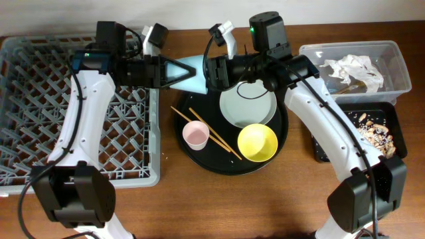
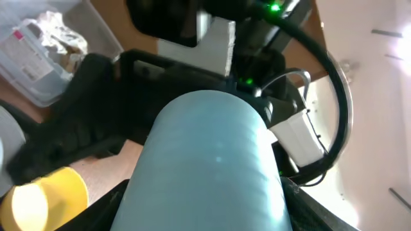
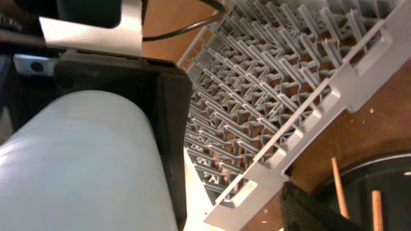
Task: Sort waste into correct bins and load items into the dishwasher rack
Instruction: 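Hand the blue cup from the right gripper to the left gripper, then lower the blue cup upside down into the rack with the left gripper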
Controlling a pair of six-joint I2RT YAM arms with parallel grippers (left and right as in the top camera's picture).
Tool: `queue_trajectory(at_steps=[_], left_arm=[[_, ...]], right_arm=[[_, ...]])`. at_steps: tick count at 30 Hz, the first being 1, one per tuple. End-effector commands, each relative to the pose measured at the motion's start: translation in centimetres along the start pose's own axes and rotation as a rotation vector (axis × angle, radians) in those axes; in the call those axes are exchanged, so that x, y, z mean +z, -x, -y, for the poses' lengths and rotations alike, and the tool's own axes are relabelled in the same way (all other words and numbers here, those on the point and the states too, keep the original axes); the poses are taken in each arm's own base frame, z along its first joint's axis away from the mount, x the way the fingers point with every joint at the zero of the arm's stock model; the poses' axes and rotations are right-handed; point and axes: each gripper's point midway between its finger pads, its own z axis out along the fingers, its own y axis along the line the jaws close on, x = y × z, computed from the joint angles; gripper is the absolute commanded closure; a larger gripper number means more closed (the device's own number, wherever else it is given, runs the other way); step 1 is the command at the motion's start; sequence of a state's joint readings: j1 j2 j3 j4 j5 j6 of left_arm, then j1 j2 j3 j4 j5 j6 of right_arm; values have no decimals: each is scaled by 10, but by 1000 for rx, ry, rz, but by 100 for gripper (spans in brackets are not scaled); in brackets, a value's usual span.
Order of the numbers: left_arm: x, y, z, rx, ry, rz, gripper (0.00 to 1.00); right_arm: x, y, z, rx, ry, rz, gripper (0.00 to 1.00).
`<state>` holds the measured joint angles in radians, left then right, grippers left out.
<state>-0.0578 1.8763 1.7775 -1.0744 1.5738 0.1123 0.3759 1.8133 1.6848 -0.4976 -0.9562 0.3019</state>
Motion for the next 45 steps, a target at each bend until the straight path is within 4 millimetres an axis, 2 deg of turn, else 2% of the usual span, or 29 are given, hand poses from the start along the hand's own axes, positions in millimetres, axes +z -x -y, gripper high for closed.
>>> queue_trajectory(at_steps=[1,3,6,9,13,18,21,23,28,33,36,39,42,45], left_arm=[[-2,4,3,45,3,5,40],[-11,9,-1,70,27,23,40],[-24,14,-10,84,78,47,40],[-41,18,-31,79,211,71,40],[-63,18,-67,65,430,75,40],[-88,12,-108,17,711,53,41],[-102,3,-121,-43,829,40,41],[-111,-6,-127,-80,904,18,44],[-129,-19,-127,-118,1038,-13,44],[-150,-30,-114,-174,1192,-5,44],[-156,-47,-106,-279,1242,-6,44],[-161,-77,-99,-393,1282,-83,44],[-163,-96,-94,-459,1319,-148,44],[-177,-114,-91,-528,1468,-205,44]], right_arm=[[-6,4,12,17,-16,12,9],[-26,11,27,66,-33,42,6],[-51,19,37,88,-3,73,5],[-85,24,57,141,-18,116,4],[-114,18,91,257,-130,146,0],[-119,-9,121,396,-317,101,2],[-122,-30,137,464,-446,56,2],[-123,-35,138,475,-462,43,2],[-126,-41,143,483,-502,25,1],[-131,-50,150,499,-558,6,1],[-136,-52,157,498,-612,6,2],[-140,-53,163,495,-655,8,2],[-144,-54,167,493,-685,9,2],[-145,-56,168,498,-697,4,1]])
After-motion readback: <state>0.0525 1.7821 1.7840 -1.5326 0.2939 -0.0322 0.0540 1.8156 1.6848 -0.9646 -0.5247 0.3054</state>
